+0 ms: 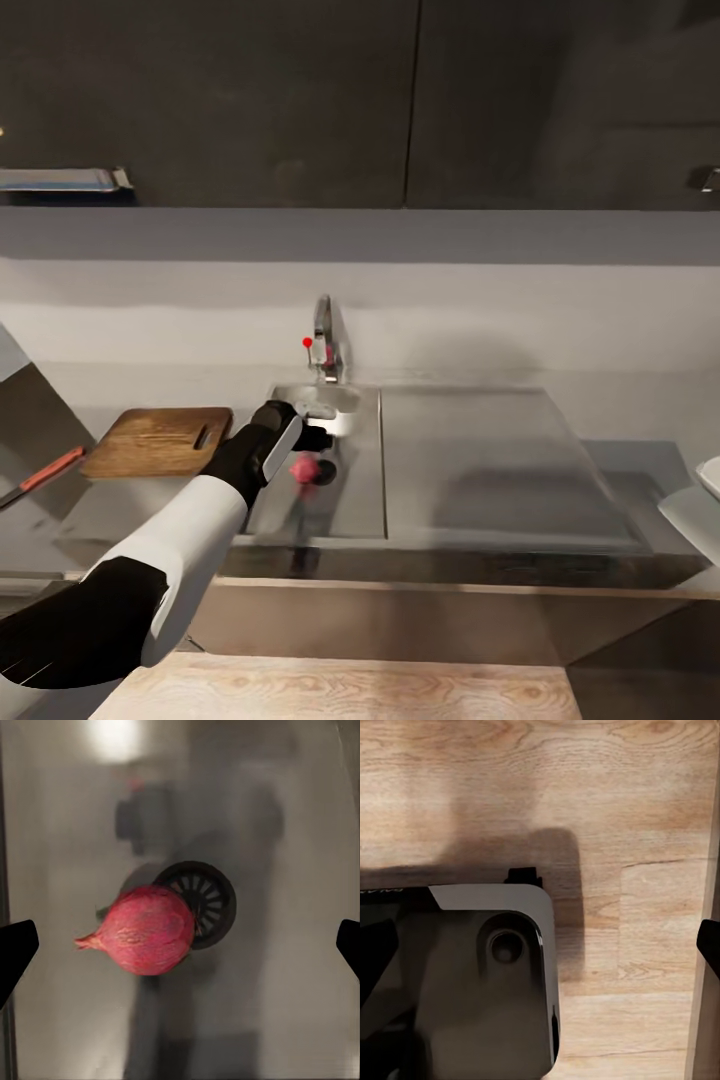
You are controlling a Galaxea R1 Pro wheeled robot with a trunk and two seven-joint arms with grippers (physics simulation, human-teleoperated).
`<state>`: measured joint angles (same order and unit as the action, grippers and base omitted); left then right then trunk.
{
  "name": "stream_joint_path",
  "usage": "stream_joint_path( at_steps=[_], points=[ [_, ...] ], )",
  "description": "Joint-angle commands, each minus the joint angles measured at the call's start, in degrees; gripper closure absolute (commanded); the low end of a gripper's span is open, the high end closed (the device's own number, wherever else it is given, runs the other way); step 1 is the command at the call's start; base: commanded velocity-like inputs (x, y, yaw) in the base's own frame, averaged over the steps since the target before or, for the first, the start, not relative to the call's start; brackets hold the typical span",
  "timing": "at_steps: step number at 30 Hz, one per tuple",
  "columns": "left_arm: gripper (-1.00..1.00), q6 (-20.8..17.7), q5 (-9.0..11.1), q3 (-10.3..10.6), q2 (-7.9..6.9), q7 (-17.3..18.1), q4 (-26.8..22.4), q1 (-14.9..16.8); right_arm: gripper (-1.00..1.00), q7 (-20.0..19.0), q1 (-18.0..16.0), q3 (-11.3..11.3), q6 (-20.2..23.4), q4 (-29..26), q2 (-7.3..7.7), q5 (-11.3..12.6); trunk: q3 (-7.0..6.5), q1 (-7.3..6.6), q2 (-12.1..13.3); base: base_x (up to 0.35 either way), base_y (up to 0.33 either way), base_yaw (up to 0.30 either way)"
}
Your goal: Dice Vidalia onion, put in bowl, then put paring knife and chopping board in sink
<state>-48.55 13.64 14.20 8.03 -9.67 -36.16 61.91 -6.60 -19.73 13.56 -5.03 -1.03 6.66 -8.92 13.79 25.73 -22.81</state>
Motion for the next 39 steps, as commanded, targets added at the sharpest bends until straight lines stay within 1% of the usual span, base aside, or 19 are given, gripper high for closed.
stream_joint_path(
  at_steps=[1, 6, 8, 13, 19, 26, 39],
  points=[
    [-1.00, -0.2, 0.6, 0.2, -0.03, -0.5, 0.0, 0.1, -1.00, -0.2, 0.0, 0.5, -0.2, 0.1, 0.02, -0.6, 0.20, 0.06, -0.1, 0.274, 0.000, 0.000],
    [-1.00, -0.1, 0.5, 0.2, -0.06, -0.6, 1.3, 0.1, -1.00, -0.2, 0.0, 0.5, -0.2, 0.1, 0.02, -0.6, 0.66, 0.06, -0.1, 0.271, 0.000, 0.000],
    [-1.00, -0.1, 0.5, 0.3, -0.32, -0.6, 2.0, 0.1, -1.00, -0.2, 0.0, 0.5, -0.2, 0.1, 0.02, -0.6, 0.84, 0.06, -0.1, 0.145, 0.000, 0.000],
    [-1.00, -0.1, 0.4, 0.3, -0.73, -0.5, 4.2, 0.1, -1.00, -0.2, 0.0, 0.5, -0.2, 0.1, 0.02, -0.6, 1.30, 0.06, -0.1, 0.039, 0.000, 0.000],
    [-1.00, -0.1, 0.5, 0.3, -0.81, -0.6, 8.0, 0.1, -1.00, -0.2, 0.0, 0.5, -0.2, 0.1, 0.02, -0.6, 1.85, 0.06, -0.1, 0.003, 0.000, 0.000],
    [-1.00, -0.1, 0.5, 0.3, -0.82, -0.6, 8.9, 0.1, -1.00, -0.2, 0.0, 0.5, -0.2, 0.1, -0.06, -0.6, 2.49, 0.06, -0.1, 0.000, 0.000, 0.000],
    [-1.00, -0.1, 0.4, 0.3, -0.82, -0.6, 9.0, 0.1, -1.00, -0.2, 0.0, 0.5, -0.2, 0.1, -0.03, -0.6, 3.68, 0.06, -0.1, 0.000, 0.000, 0.000]
  ],
)
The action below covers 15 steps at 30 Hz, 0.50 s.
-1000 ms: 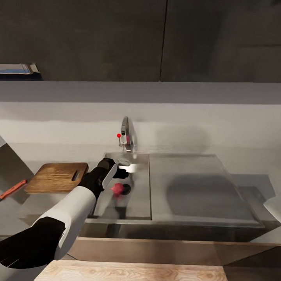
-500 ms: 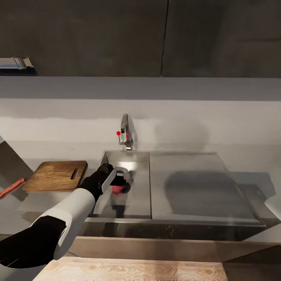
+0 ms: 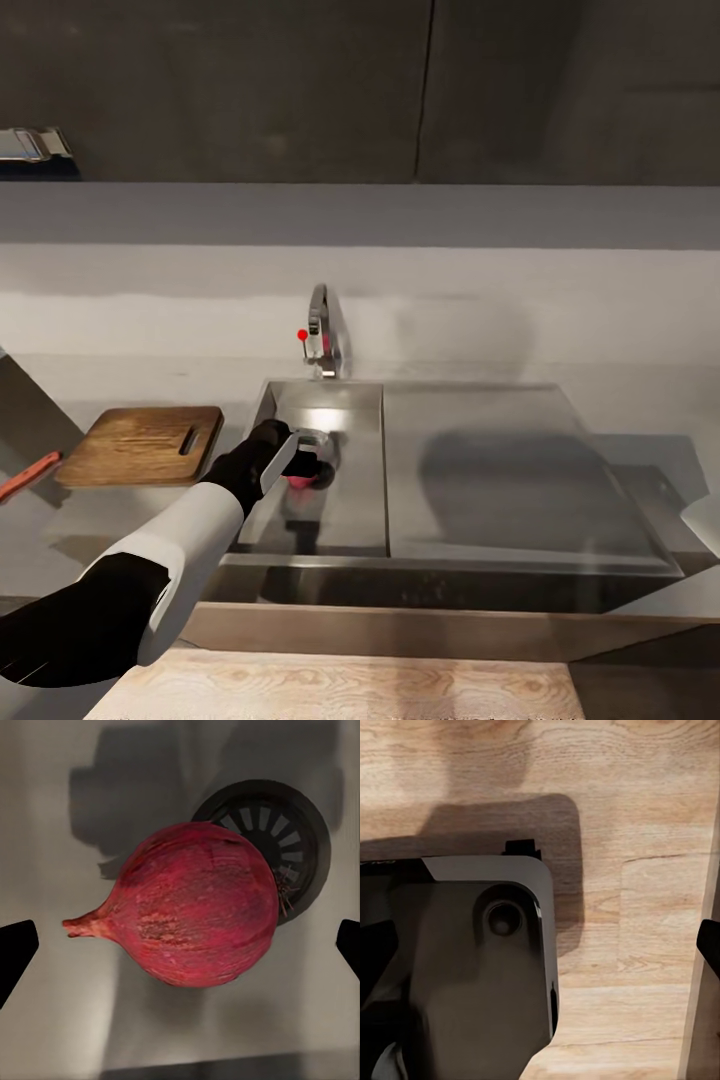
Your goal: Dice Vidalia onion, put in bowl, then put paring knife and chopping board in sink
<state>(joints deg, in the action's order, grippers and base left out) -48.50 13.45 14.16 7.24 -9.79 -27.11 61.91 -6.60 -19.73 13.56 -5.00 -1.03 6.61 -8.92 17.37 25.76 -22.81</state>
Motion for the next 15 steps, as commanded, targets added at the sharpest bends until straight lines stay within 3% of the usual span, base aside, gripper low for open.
stream_joint_path(
  at_steps=[1, 15],
  points=[
    [-1.00, -0.2, 0.6, 0.3, -0.04, -0.5, -0.1, 0.0, -1.00, -0.2, 0.0, 0.5, -0.2, 0.1, 0.01, -0.6, 0.19, 0.03, -0.1, 0.000, 0.000, 0.000],
    [-1.00, -0.2, 0.6, 0.3, -0.38, -0.4, 0.0, 0.0, -1.00, -0.2, 0.0, 0.4, -0.2, 0.1, -0.02, -0.6, 1.34, 0.03, -0.1, 0.000, 0.000, 0.000]
  ],
)
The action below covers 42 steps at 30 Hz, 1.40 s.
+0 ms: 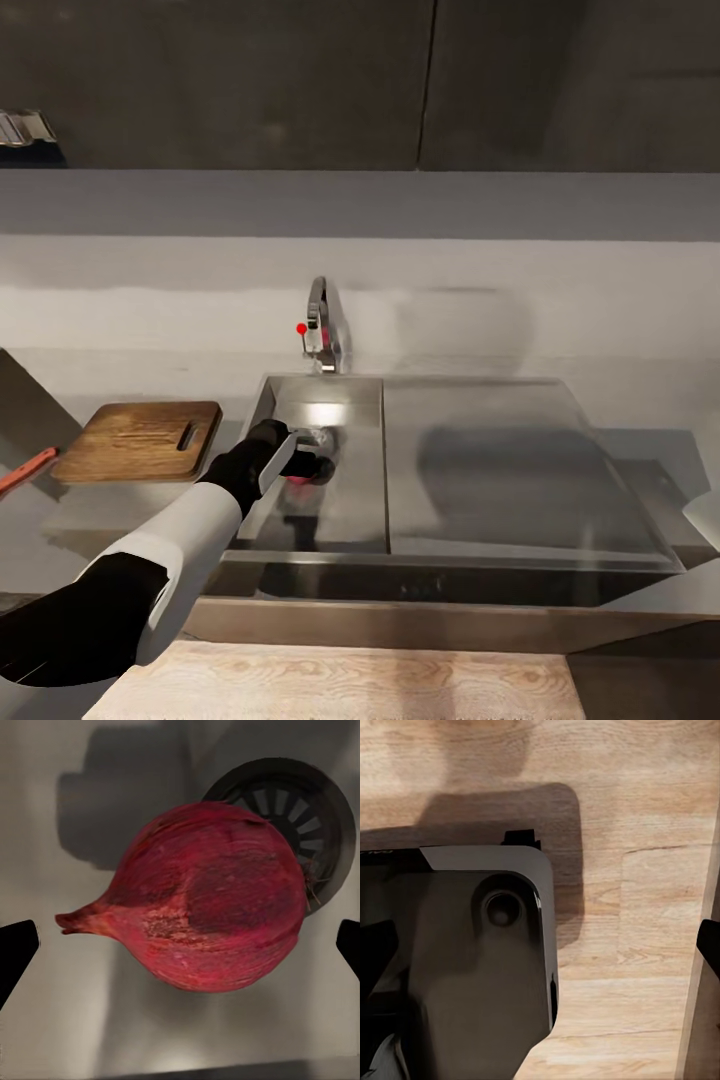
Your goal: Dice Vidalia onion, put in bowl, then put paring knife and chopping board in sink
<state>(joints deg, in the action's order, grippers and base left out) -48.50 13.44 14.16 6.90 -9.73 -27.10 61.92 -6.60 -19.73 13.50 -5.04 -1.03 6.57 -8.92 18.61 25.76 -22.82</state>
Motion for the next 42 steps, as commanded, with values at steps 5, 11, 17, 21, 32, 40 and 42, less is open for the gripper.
stream_joint_path(
  at_steps=[5, 11, 17, 21, 32, 40, 42],
  points=[
    [-1.00, -0.2, 0.6, 0.3, -0.12, -0.5, -0.1, 0.0, -1.00, -0.2, 0.0, 0.5, -0.2, 0.1, 0.02, -0.6, 0.14, 0.03, -0.1, 0.000, 0.000, 0.000],
    [-1.00, -0.2, 0.6, 0.4, -0.12, -0.5, -0.3, 0.0, -1.00, -0.2, 0.0, 0.5, -0.2, 0.1, -0.01, -0.6, 0.14, 0.03, -0.1, 0.060, 0.000, 0.000],
    [-1.00, -0.2, 0.5, 0.3, -0.05, -0.5, -0.5, 0.0, -1.00, -0.2, 0.0, 0.5, -0.2, 0.1, 0.02, -0.6, 0.14, 0.03, -0.1, 0.141, 0.000, 0.000],
    [-1.00, -0.2, 0.5, 0.4, -0.05, -0.5, -0.5, 0.0, -1.00, -0.2, 0.0, 0.5, -0.2, 0.1, 0.02, -0.6, 0.14, 0.03, -0.1, 0.123, 0.000, 0.000],
    [-1.00, -0.2, 0.4, 0.7, -0.04, -0.4, -0.2, 0.0, -1.00, -0.2, 0.0, 0.5, -0.2, 0.1, 0.02, -0.6, 0.38, 0.03, -0.1, 0.087, 0.000, 0.000],
    [-1.00, -0.2, 0.4, 0.8, -0.04, -0.4, 0.5, 0.0, -1.00, -0.2, 0.0, 0.5, -0.2, 0.1, 0.02, -0.6, 0.67, 0.03, -0.1, 0.007, 0.000, 0.000],
    [-1.00, -0.2, 0.4, 0.8, -0.04, -0.4, 0.6, 0.0, -1.00, -0.2, 0.0, 0.5, -0.2, 0.1, 0.02, -0.6, 0.68, 0.03, -0.1, 0.000, 0.000, 0.000]
  ],
)
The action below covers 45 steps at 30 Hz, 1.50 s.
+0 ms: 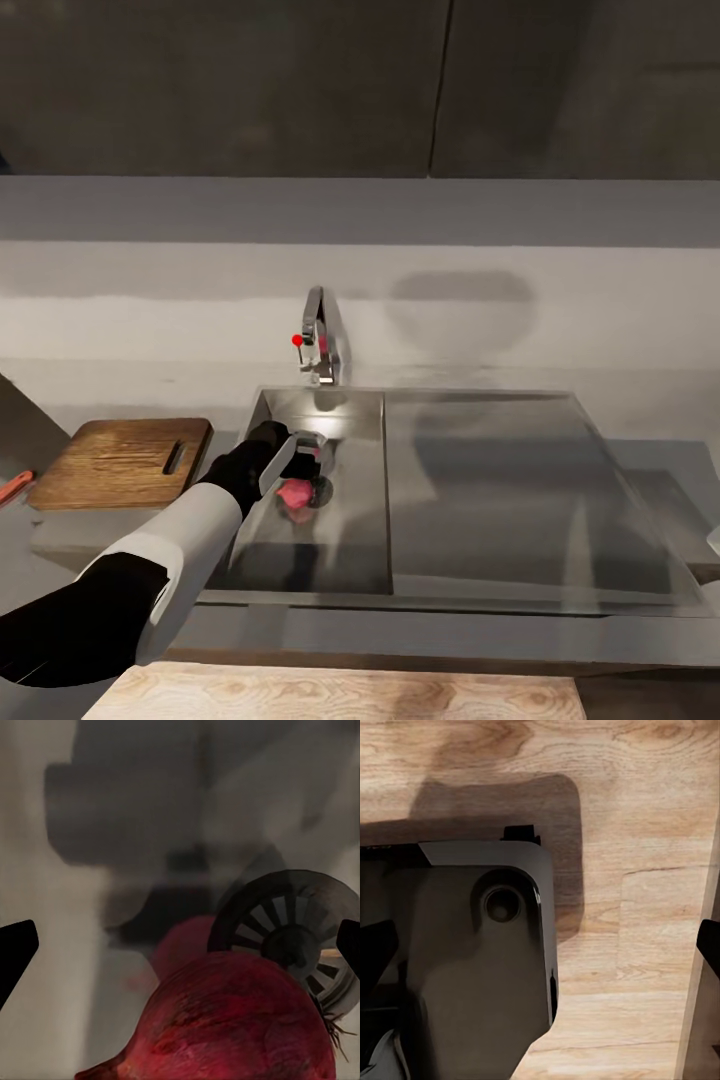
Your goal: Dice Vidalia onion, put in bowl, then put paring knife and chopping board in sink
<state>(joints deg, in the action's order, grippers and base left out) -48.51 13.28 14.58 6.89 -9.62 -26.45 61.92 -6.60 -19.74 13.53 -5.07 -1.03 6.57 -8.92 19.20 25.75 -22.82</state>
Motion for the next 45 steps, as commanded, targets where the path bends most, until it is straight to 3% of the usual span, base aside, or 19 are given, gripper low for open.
stream_joint_path(
  at_steps=[1, 26, 36, 45],
  points=[
    [-1.00, -0.2, 0.6, 0.4, -0.04, -0.5, 0.0, 0.0, -1.00, -0.2, 0.0, 0.5, -0.2, 0.1, 0.02, -0.6, 0.10, 0.03, -0.1, 0.000, 0.000, 0.000],
    [-1.00, -0.2, 0.6, 0.4, -0.04, -0.5, 0.4, 0.0, -1.00, -0.1, 0.0, 0.5, -0.2, 0.1, 0.02, -0.6, 0.10, 0.03, -0.1, -0.041, 0.000, 0.000],
    [-1.00, -0.1, 0.6, 0.4, -0.04, -0.5, 3.2, 0.0, -1.00, -0.1, 0.0, 0.5, -0.2, 0.1, 0.02, -0.6, 0.10, 0.03, -0.1, 0.000, 0.000, 0.000],
    [-1.00, 2.0, 0.6, 0.4, -0.04, -0.5, 4.4, 0.0, -1.00, -0.2, 0.0, 0.5, -0.2, 0.1, 0.02, -0.6, 0.10, 0.03, -0.1, 0.000, 0.000, 0.000]
  ],
)
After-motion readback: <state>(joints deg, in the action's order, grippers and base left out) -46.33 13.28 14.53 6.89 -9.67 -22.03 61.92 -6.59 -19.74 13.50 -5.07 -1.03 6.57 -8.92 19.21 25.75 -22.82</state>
